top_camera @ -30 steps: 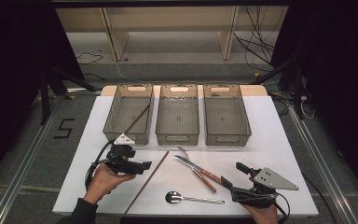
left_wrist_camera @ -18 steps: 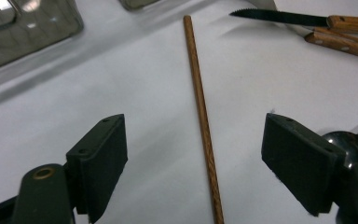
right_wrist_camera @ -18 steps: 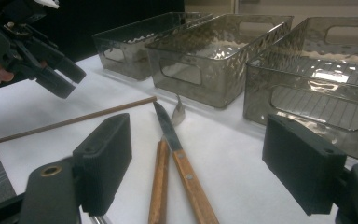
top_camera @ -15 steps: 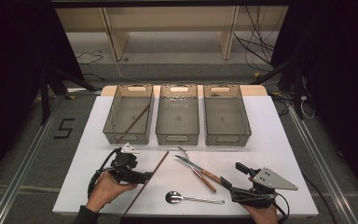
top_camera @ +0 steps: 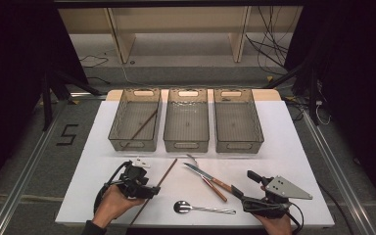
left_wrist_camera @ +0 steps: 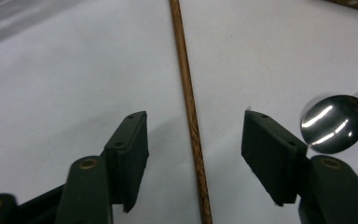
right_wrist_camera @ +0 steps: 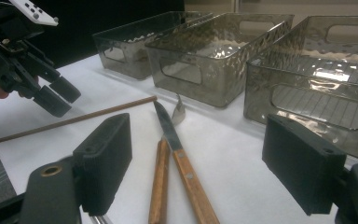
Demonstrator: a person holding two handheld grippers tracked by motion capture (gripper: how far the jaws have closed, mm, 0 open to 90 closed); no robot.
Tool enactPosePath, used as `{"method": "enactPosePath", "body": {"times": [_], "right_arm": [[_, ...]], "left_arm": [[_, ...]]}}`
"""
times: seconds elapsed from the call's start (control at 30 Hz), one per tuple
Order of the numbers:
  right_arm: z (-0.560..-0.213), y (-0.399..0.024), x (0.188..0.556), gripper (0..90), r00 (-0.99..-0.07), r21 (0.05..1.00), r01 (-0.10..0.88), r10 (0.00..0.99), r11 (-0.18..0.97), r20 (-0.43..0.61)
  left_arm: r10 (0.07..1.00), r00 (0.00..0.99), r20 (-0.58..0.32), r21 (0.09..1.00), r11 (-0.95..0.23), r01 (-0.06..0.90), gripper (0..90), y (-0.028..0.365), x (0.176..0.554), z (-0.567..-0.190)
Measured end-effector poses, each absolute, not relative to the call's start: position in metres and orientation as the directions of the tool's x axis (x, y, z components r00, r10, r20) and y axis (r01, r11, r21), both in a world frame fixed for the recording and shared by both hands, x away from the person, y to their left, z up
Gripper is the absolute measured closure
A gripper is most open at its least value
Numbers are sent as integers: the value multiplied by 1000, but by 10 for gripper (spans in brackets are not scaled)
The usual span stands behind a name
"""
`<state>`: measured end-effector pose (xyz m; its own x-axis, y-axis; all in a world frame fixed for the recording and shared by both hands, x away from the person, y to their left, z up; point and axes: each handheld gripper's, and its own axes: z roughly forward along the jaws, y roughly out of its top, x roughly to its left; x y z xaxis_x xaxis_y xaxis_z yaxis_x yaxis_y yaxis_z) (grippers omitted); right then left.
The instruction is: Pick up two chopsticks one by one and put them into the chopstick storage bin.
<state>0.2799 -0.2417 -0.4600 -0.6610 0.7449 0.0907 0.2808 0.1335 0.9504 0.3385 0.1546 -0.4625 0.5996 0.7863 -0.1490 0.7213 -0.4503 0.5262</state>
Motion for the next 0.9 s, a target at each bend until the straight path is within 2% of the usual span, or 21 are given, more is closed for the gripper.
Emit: {"method": "enactPosePath", "body": {"times": [0.23,0.47,0.9], "right_arm": [[-460,-241,280,246,-661,950,283,745,135,91],[-461,-240,280,246,-662,949,285,744,136,92],[-461,-239,280,250,-667,948,284,739,144,87]], "left_arm": [[780,608,-145,494,-475,728,534,154,336,-463],[764,631,-137,469,-511,720,611,150,335,-468],[770,637,-26,452,-560,695,744,139,332,-473]]}}
